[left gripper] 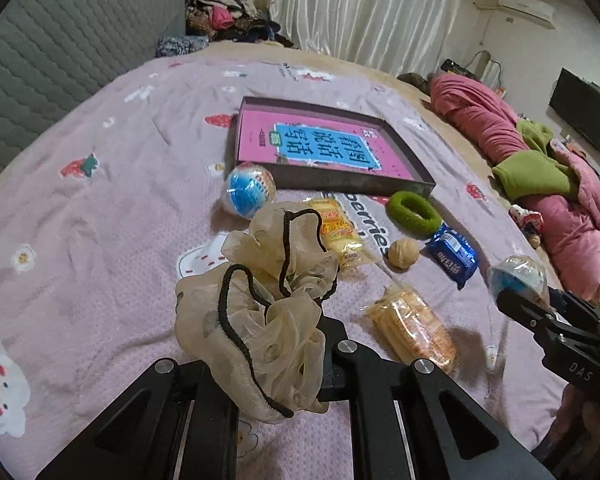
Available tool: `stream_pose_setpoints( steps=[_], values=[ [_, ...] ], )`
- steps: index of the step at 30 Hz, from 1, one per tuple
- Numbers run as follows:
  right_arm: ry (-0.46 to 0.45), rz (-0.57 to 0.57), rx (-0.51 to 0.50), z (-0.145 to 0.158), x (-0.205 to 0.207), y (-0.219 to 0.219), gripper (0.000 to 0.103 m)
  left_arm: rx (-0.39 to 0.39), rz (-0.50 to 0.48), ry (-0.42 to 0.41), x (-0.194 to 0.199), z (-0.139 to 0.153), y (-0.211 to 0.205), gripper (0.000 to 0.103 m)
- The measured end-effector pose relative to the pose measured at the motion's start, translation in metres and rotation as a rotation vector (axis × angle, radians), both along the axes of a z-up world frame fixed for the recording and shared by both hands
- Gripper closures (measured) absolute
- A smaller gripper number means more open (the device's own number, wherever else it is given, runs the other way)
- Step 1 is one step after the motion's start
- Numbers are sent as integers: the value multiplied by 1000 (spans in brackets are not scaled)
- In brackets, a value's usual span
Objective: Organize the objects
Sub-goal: 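Carry the jelly cup and scrunchie in both grippers over the pink box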
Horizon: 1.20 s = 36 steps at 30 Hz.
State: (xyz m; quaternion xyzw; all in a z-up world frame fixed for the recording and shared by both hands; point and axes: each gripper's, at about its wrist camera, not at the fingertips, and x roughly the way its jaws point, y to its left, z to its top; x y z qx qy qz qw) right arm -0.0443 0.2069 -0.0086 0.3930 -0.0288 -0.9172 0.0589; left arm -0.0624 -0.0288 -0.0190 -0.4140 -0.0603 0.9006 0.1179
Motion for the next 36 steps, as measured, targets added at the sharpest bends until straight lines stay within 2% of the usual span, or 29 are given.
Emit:
stream_pose_setpoints(
  steps=[8, 18, 24, 36],
  values=[
    [35, 7, -3, 15, 7, -2, 44, -43, -8, 71, 16, 24, 8, 91],
    [75, 7, -6, 32, 8, 2, 44, -74, -8, 114, 20, 46, 15, 88],
    [96, 21, 4, 44, 1, 1, 44, -44, -28, 113, 8, 64, 21, 88],
    [132, 39, 20, 66, -26, 0, 44, -57, -43, 131, -24, 87, 36, 88]
  ],
)
